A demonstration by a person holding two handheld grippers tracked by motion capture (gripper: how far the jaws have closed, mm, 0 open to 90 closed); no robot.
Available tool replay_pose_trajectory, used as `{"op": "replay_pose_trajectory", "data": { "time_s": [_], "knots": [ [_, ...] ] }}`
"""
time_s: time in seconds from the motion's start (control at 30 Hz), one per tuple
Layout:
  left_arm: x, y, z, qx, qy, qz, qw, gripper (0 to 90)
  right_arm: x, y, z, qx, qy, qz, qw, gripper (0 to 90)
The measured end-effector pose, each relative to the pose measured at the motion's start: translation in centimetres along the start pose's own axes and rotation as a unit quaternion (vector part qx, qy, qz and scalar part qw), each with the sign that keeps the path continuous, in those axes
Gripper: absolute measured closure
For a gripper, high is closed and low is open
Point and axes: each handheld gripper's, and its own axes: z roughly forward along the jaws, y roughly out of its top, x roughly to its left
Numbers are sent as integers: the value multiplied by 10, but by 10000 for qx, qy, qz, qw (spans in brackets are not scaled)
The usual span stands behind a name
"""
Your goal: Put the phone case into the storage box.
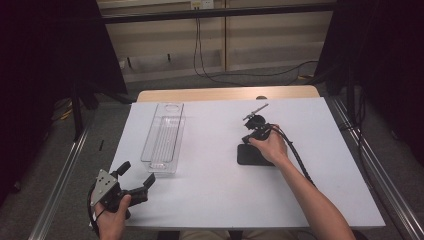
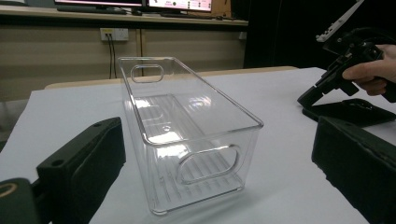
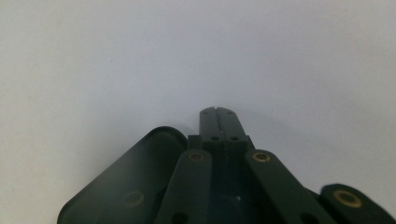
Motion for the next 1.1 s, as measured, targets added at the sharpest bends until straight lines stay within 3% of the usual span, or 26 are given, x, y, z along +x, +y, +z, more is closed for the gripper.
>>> {"op": "replay_pose_trajectory", "data": {
  "time_s": [0.2,0.33,0.67,0.7,0.83,1.1],
  "knots": [
    [0,0,0,0,-91,43,9999,29,10,-3,-1,-4,113,-120,9999,900],
    [0,0,1,3,-29,14,10000,29,16,-5,0,-60,176,-171,9997,900],
    [0,0,1,-1,-30,10,10000,29,27,-8,2,-155,386,-126,9991,900],
    [0,0,0,16,-52,33,10000,30,28,-8,2,-170,353,-227,9990,900],
    [1,0,0,12,-33,40,10000,30,31,-14,-1,-169,439,-191,9987,900],
    [0,0,1,23,-34,37,10000,30,41,-30,-12,-73,522,-377,9979,900]
  ]
}}
